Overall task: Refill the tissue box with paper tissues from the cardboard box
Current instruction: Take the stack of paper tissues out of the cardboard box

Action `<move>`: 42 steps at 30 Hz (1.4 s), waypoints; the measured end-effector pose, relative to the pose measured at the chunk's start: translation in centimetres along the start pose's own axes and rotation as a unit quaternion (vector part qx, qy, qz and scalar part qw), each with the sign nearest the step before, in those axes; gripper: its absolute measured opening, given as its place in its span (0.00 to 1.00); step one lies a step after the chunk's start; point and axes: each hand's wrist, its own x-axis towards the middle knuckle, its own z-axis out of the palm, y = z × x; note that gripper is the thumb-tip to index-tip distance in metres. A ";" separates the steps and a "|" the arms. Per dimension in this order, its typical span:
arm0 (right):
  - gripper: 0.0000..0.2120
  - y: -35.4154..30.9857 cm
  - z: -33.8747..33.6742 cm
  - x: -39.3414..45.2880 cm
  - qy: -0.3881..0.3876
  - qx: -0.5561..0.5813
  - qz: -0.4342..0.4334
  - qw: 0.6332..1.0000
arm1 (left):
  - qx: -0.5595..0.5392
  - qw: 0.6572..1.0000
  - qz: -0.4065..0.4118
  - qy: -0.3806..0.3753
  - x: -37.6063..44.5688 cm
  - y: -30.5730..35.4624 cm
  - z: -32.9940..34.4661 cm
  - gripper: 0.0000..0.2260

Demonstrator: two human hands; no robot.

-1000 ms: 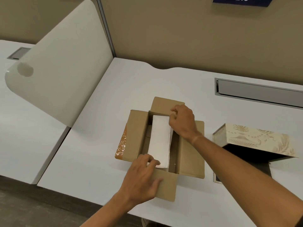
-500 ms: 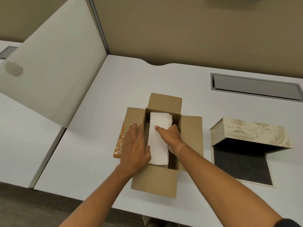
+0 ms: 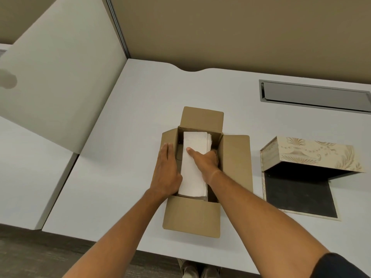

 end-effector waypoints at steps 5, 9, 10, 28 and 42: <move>0.42 -0.9 -0.1 0.5 -0.038 0.060 0.048 0.996 | -0.017 1.000 -0.014 -0.004 0.0 0.2 0.1 0.33; 0.41 -1.5 -0.4 0.6 -0.060 0.053 0.063 0.995 | -0.014 1.000 -0.019 -0.001 0.0 0.3 0.1 0.33; 0.41 -1.5 -0.5 0.7 -0.065 0.056 0.065 0.994 | -0.014 1.000 -0.020 0.001 0.1 0.4 0.1 0.33; 0.38 -1.7 -2.3 -0.8 -0.144 0.174 0.023 0.974 | -0.049 0.999 -0.019 -0.002 0.3 0.6 -0.2 0.31; 0.23 -6.4 -7.3 -5.6 -0.173 0.191 -0.110 0.960 | -0.066 0.996 -0.057 -0.014 0.5 0.3 -1.7 0.33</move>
